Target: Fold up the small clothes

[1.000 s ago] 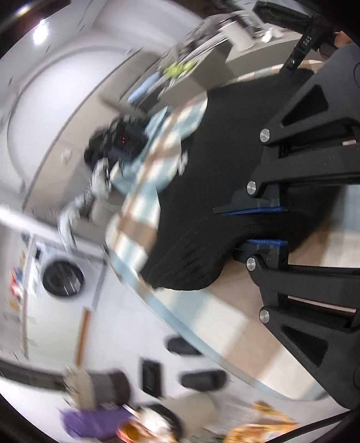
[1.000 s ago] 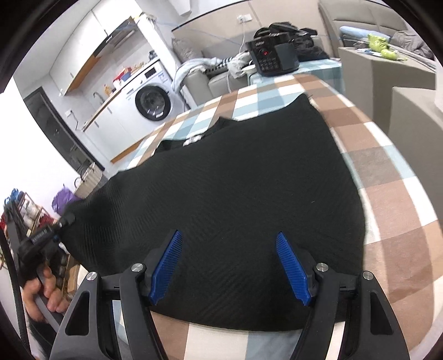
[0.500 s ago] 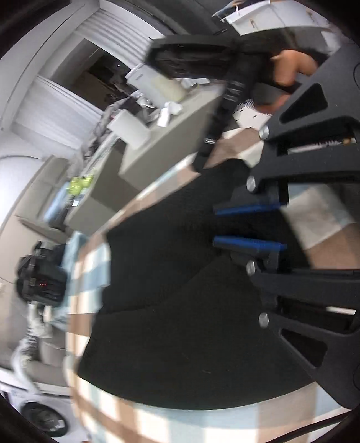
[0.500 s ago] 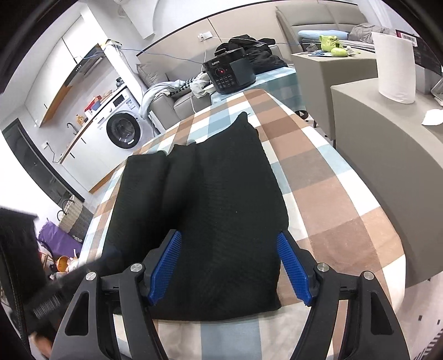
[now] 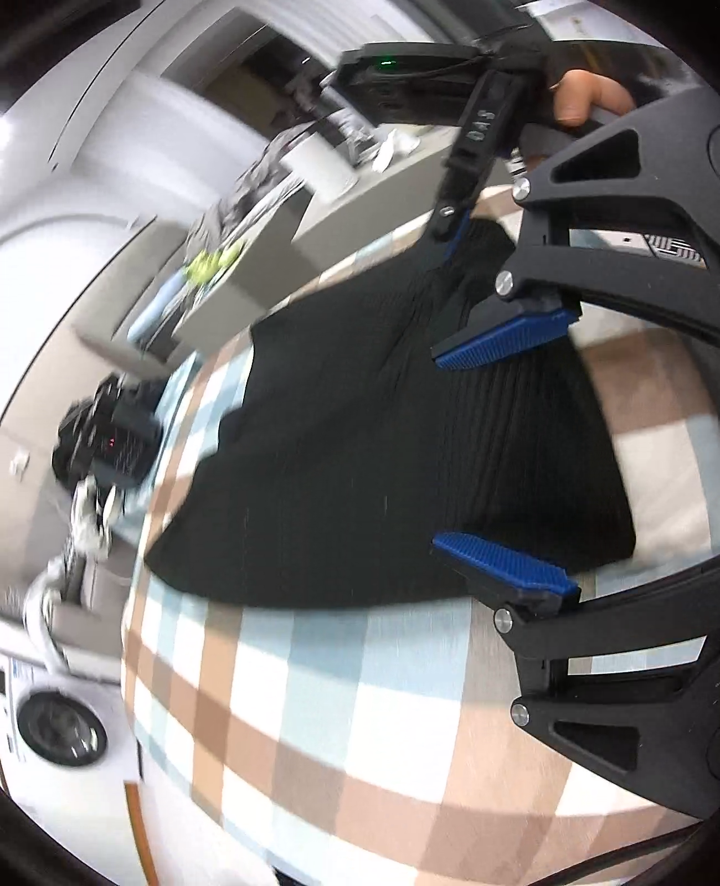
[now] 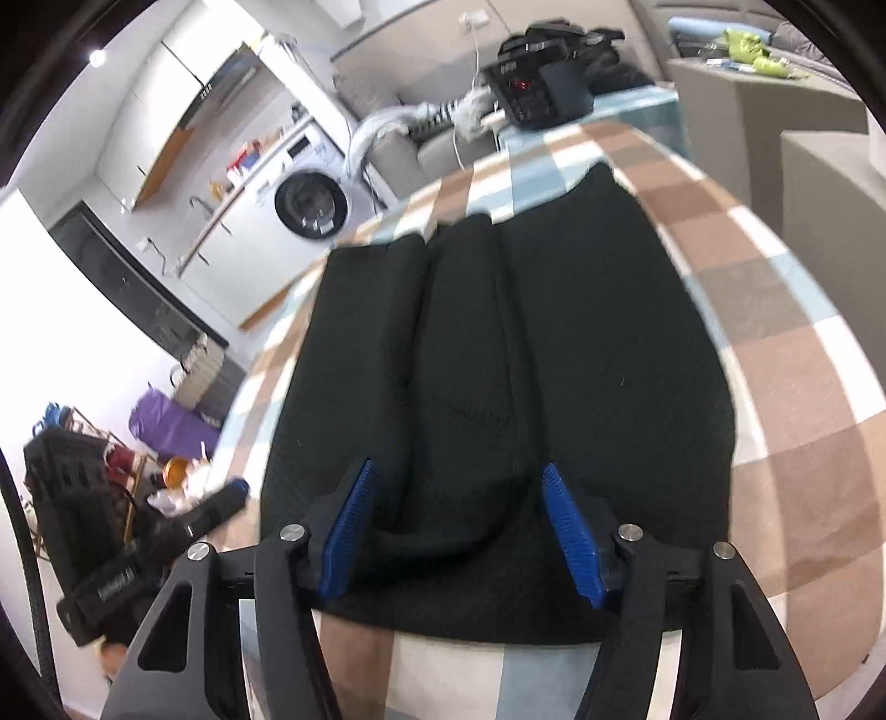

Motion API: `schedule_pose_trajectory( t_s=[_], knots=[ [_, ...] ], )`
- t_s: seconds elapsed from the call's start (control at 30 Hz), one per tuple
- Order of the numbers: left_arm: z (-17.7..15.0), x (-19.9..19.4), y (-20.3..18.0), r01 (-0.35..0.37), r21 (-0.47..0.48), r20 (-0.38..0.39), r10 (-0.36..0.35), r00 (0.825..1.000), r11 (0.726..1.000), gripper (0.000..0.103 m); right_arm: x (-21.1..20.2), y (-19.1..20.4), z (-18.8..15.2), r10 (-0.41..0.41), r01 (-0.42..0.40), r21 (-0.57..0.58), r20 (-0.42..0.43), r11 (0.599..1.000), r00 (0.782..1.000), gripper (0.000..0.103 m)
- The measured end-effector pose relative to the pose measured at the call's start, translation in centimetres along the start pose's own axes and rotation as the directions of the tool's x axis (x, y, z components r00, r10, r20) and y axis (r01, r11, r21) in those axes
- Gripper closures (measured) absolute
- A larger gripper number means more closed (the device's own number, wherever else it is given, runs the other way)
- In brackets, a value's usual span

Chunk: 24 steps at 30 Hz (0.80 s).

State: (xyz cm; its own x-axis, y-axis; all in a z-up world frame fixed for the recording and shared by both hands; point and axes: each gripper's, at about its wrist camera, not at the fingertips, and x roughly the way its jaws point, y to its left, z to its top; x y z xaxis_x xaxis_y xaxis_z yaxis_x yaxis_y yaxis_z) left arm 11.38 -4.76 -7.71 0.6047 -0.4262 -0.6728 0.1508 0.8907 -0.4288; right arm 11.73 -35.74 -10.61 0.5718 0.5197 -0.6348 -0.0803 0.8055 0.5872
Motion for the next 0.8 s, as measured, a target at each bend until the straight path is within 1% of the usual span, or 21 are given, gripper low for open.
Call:
schedule_pose_trajectory(
  t_s=[0.1,0.13,0.17,0.2,0.23,0.27,0.33,0.4,0.43,0.47,0.57,0.6,0.63,0.67,0.7,0.77,0.8],
  knots=[
    [0.4,0.4,1.2,-0.013,-0.026,0.002,0.013,1.0,1.0,0.044,1.0,-0.4,-0.3,-0.004,0.005,0.012,-0.026,1.0,1.0,0.057],
    [0.4,0.4,1.4,-0.017,-0.032,0.003,0.017,1.0,0.999,0.044,1.3,-0.4,-0.3,-0.001,0.001,0.009,-0.028,1.0,1.0,0.069],
    [0.5,0.4,2.0,-0.02,-0.04,0.003,0.02,1.0,0.999,0.044,1.6,-0.4,-0.4,0.001,-0.001,0.007,-0.03,1.0,1.0,0.084],
    [0.6,0.5,2.0,-0.02,-0.044,0.003,0.02,1.0,0.999,0.044,1.8,-0.2,-0.4,0.001,0.0,0.008,-0.031,1.0,1.0,0.091],
    [0.5,0.4,1.8,-0.021,-0.048,0.006,0.021,1.0,0.999,0.044,1.5,0.2,-0.4,0.006,-0.006,0.001,-0.028,1.0,1.0,0.094],
    [0.7,0.3,1.9,-0.019,-0.052,0.014,0.02,1.0,0.998,0.044,0.9,0.8,-0.2,0.004,-0.004,-0.014,-0.011,1.0,1.0,0.095],
    [1.1,0.0,1.7,-0.021,-0.048,0.031,0.023,0.999,0.999,0.044,-1.5,2.2,0.0,0.036,-0.034,-0.042,0.04,0.999,0.999,0.095],
    [1.4,-0.2,1.5,-0.022,-0.044,0.042,0.024,0.999,0.999,0.044,-3.5,3.1,-0.6,0.044,-0.041,-0.041,0.063,0.998,0.997,0.095],
    [1.5,-0.2,1.6,-0.02,-0.041,0.04,0.022,0.999,0.999,0.044,-4.0,3.0,-0.9,0.043,-0.041,-0.029,0.06,0.999,0.997,0.095],
    [1.6,-0.2,1.5,-0.019,-0.039,0.039,0.021,0.999,0.999,0.044,-4.1,2.8,-1.4,0.034,-0.033,-0.014,0.052,0.999,0.998,0.095],
    [1.6,0.3,0.9,-0.017,-0.021,0.022,0.018,1.0,1.0,0.044,-2.6,1.3,-2.8,-0.095,0.095,0.008,-0.006,0.995,0.995,0.095],
    [1.5,0.6,0.5,-0.015,-0.017,0.013,0.015,1.0,1.0,0.044,-1.6,0.4,-3.1,-0.114,0.116,0.03,-0.056,0.993,0.992,0.094],
    [1.4,1.1,0.2,-0.012,-0.01,0.004,0.012,1.0,1.0,0.044,-1.5,-0.1,-3.2,-0.116,0.119,0.045,-0.067,0.992,0.991,0.093],
    [1.2,1.4,-0.1,-0.015,-0.002,-0.006,0.015,1.0,1.0,0.044,-1.7,-0.2,-3.3,-0.112,0.116,0.06,-0.06,0.991,0.992,0.089],
    [1.1,1.6,-0.3,-0.02,0.007,-0.014,0.02,1.0,1.0,0.044,-2.0,-0.2,-3.2,-0.109,0.112,0.063,-0.047,0.992,0.993,0.088],
    [0.7,1.8,-0.9,-0.017,0.028,-0.021,0.018,1.0,0.999,0.044,-3.0,0.2,-2.8,-0.103,0.103,0.048,0.009,0.994,0.995,0.082],
    [0.5,1.8,-1.2,-0.012,0.034,-0.02,0.012,1.0,0.999,0.044,-3.5,0.5,-2.6,-0.104,0.103,0.034,0.042,0.994,0.994,0.081]
  ],
)
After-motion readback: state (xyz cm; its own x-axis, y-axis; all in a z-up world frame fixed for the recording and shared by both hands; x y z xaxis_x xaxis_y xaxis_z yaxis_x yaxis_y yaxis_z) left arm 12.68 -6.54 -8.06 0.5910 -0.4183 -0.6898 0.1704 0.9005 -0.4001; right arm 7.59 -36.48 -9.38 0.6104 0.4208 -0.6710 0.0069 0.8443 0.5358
